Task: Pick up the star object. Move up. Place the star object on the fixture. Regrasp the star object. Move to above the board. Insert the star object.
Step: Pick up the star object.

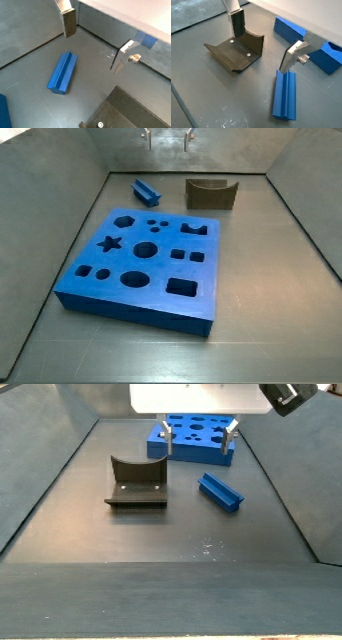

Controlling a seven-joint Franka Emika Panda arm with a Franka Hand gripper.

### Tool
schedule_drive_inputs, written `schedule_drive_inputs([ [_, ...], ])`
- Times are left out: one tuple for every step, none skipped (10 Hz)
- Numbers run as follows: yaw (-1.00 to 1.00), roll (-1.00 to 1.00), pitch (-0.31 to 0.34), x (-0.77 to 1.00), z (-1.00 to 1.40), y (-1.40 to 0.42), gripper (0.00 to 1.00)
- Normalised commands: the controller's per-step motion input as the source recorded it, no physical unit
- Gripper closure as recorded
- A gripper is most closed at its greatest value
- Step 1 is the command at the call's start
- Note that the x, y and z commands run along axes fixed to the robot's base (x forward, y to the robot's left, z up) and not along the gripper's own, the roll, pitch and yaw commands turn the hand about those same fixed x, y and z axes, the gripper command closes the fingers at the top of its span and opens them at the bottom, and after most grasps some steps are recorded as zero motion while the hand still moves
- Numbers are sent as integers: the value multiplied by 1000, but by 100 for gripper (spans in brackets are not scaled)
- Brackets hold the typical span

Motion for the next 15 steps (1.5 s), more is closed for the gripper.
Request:
schedule_drive_inputs([
  [1000,-3,-3,0,-514,0,0],
  [1000,0,0,0,-520,0,0],
  [1000,-6,0,0,-609,0,0],
  [1000,-3,0,0,-637,3,0],
  [1000,-34,0,0,-717,34,0],
  [977,183,-249,-80,-474,-140,0],
  [0,0,6,0,0,0,0],
  [377,163,-11,-363,-514,0,0],
  [311,106,-160,-920,-649,-223,0],
  [106,111,-174,-1000,-557,-169,0],
  [34,160,-194,-1000,-471,-266,0],
  [0,0,0,-80,0,-26,0],
  [0,0,-51,0,-157,-60,0],
  [814,189,-40,-286,-703,-63,0],
  [660,234,-49,-54,-437,-17,0],
])
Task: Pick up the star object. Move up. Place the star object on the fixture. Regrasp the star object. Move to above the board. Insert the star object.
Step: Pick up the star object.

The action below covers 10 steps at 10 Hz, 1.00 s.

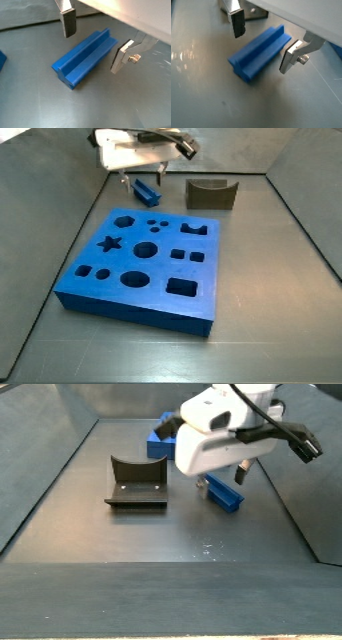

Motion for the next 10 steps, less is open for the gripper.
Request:
schedule_drive_inputs([
  [0,0,0,-17,-63,0,0],
  [-31,174,0,-191,-320,-166,0],
  [-106,131,60,-100,-54,-46,0],
  [0,0,0,0,0,0,100],
  [0,0,0,0,0,0,100],
  [0,0,0,0,0,0,100],
  [0,0,0,0,0,0,100],
  [0,0,0,0,0,0,100],
  [0,0,0,0,0,0,100],
  [0,0,0,0,0,0,100],
])
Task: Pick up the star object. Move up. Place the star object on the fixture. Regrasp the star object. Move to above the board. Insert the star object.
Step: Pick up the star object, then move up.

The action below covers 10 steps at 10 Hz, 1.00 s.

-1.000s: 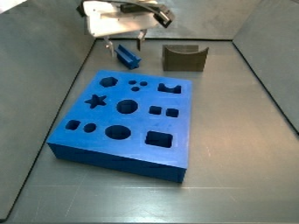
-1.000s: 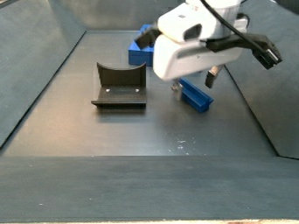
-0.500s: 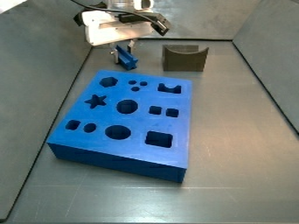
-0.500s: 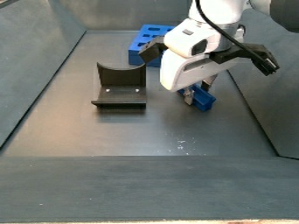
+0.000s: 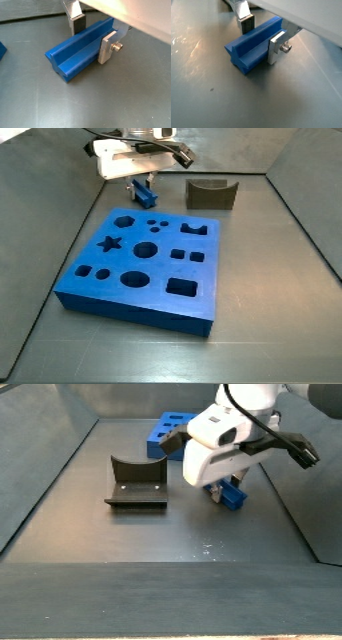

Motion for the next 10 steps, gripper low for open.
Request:
schedule_drive_inputs([
  [0,0,0,0,0,0,100],
  [0,0,0,0,0,0,100],
  [0,0,0,0,0,0,100],
  [0,0,0,0,0,0,100],
  [0,0,0,0,0,0,100],
  [0,0,0,0,0,0,100],
  [0,0,0,0,1000,0,100],
  [12,-2,7,-7,1000,-4,100],
  [15,-8,19,-28,912,-11,100],
  [16,-12,25,-29,835,-12,100],
])
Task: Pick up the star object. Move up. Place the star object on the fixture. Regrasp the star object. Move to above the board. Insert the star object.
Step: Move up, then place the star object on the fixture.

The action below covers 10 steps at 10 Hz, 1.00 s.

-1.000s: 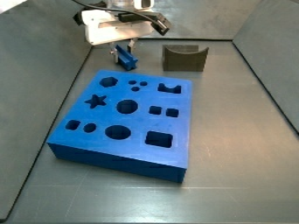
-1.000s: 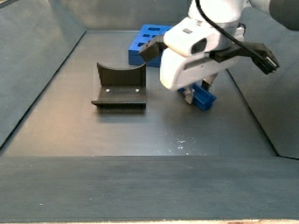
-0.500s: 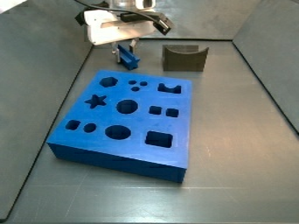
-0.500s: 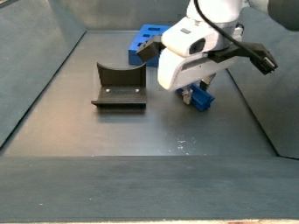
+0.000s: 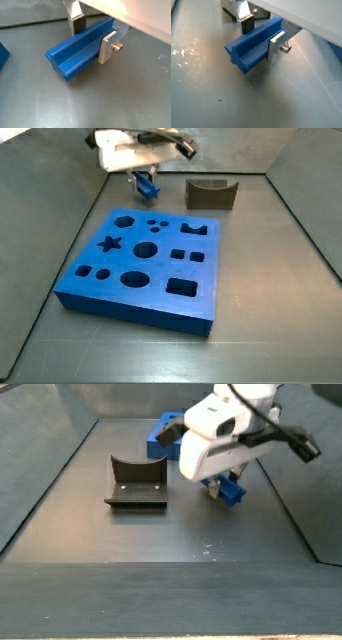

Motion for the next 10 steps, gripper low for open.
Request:
schedule_drive_inputs([
  [19,-18,26,-23,668,-13,100],
  [21,-24,29,-22,531,-14,100],
  [22,-27,22,-26,389,-14,100],
  [22,-31,19,-26,243,-15,100],
  [0,0,0,0,1000,0,100],
  [0,-5,9,1,1000,0,100],
  [0,-10,21,-7,1000,-3,100],
  [1,-16,26,-11,1000,-7,100],
  [2,-21,28,-13,1000,-10,100],
  [4,-28,29,-13,1000,-13,100],
])
